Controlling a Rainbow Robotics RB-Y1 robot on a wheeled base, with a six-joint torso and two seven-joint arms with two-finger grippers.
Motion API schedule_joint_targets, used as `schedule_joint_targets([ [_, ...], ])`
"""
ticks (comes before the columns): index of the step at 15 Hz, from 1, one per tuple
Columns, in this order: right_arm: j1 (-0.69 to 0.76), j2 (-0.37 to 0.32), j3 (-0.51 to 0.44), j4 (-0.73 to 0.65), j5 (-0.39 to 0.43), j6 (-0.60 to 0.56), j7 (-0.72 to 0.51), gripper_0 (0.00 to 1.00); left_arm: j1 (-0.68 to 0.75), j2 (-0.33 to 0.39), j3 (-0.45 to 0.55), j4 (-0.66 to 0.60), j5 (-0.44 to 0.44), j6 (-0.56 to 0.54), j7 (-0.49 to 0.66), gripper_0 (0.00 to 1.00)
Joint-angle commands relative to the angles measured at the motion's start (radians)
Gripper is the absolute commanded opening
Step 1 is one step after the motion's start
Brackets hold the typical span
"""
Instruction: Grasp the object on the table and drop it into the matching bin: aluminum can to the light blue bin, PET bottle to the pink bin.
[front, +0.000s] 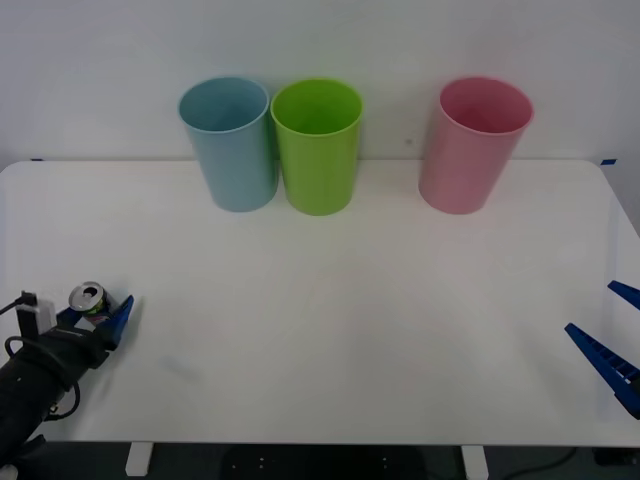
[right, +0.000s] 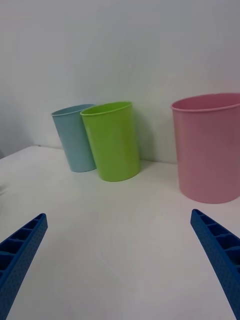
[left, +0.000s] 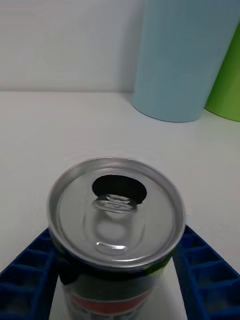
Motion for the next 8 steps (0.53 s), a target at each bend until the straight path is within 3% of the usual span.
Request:
schedule_joint_targets([
  [1, 0.000, 0.000, 0.000, 0.000, 0.000, 0.000, 0.000, 1.00, 0.005, 0.000, -0.001, 0.000, 0.010, -0.001, -0.003, 0.00],
  [8, 0.000, 0.000, 0.000, 0.000, 0.000, 0.000, 0.000, 1.00, 0.046, 0.014, -0.004, -0.049, 0.050, -0.019, 0.009, 0.00],
])
